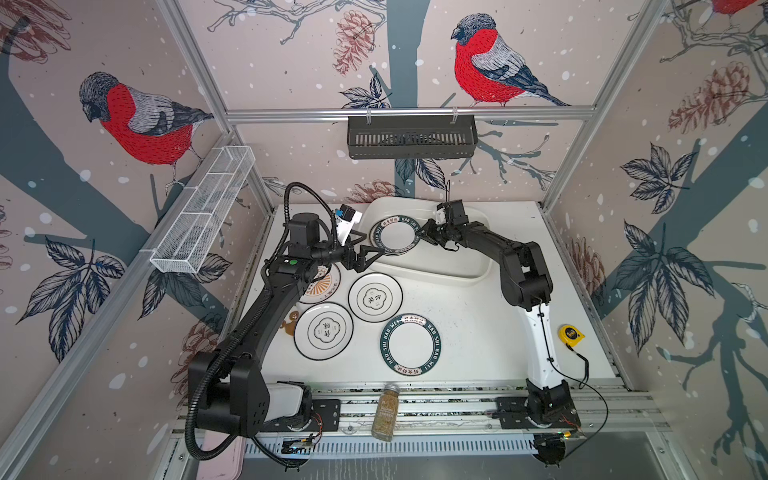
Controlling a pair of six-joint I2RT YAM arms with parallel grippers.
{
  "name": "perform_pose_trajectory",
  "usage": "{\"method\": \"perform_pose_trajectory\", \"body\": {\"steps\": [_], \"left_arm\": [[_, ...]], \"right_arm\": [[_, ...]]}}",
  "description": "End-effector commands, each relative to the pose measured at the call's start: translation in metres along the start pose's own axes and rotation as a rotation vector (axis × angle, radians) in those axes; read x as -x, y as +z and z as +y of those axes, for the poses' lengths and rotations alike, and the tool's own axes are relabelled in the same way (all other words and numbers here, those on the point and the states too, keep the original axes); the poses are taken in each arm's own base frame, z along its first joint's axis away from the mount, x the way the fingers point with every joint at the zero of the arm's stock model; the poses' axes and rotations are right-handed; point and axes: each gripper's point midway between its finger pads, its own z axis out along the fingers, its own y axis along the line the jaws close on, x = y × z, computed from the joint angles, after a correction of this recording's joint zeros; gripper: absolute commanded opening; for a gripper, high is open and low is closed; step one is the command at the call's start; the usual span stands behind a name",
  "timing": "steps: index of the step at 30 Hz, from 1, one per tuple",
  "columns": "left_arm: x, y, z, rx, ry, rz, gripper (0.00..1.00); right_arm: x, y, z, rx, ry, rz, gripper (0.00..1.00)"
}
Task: Place the plates into the plastic bin on the countertop
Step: 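Lower the green-rimmed plate onto the sunburst plates and open the right gripper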
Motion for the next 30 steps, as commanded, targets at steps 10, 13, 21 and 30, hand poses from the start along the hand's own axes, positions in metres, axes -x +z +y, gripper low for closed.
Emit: {"method": "perform_pose_trajectory", "body": {"steps": [10, 13, 21, 30], "left_arm": [[0.006, 0.000, -0.003, -0.018, 0.032, -0.028, 0.96], [0.007, 0.000, -0.004, -0.018, 0.035, -0.028, 0.96], [0.008, -0.001, -0.004, -0.019, 0.038, -0.032, 0.96], [0.009, -0.002, -0.006, -0.021, 0.039, -0.035, 0.96]], "right_arm": [[0.000, 0.011, 0.008, -0.022, -0.045, 0.021, 0.30], [0.000, 0.012, 0.009, -0.023, -0.043, 0.022, 0.30], [0.001, 0.011, 0.010, -0.038, -0.052, 0.024, 0.32], [0.003, 0.008, 0.008, -0.057, -0.059, 0.020, 0.35]]}}
